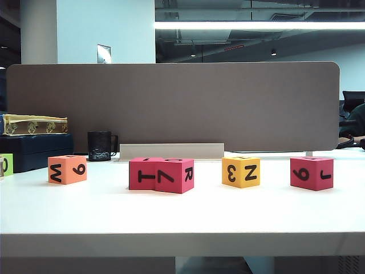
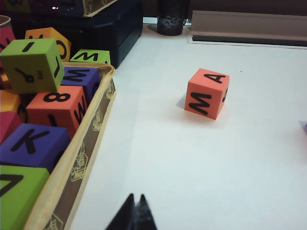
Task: Select the appropriate blocks from the scattered letter blocks on the table and arrange them in a row to spell out "ALOHA".
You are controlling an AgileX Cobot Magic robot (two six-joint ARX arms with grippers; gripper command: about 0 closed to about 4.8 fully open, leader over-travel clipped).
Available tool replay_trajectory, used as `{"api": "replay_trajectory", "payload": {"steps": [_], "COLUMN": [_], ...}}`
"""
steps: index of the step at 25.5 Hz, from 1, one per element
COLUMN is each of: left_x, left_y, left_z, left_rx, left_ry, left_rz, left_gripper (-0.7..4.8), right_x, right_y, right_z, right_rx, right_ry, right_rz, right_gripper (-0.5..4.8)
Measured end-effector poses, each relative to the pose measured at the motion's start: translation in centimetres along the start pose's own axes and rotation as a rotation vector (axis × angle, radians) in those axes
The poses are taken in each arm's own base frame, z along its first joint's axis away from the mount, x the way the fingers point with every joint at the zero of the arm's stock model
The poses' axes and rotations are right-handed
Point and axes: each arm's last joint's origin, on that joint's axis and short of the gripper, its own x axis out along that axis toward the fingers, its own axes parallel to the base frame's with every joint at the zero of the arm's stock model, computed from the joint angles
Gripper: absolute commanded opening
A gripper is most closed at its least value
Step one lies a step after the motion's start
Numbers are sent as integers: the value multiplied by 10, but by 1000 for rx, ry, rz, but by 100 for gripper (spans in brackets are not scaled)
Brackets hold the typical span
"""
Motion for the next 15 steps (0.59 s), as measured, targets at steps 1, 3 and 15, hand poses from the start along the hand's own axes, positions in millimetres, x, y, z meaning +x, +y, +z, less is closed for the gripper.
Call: {"api": "replay_trajectory", "payload": {"steps": [1, 3, 15], "left_x": [0, 0, 0], "left_y": [0, 0, 0], "left_z": [0, 0, 0], "left_rx": [0, 0, 0], "left_ry": [0, 0, 0], "left_rz": [0, 0, 0], "left_gripper": [-5, -5, -5], "right_x": [0, 0, 0], "right_y": [0, 0, 0], "right_z": [0, 0, 0], "right_rx": [0, 0, 0], "right_ry": [0, 0, 0], "right_rz": [0, 0, 7], "right_gripper": [-6, -6, -5]}}
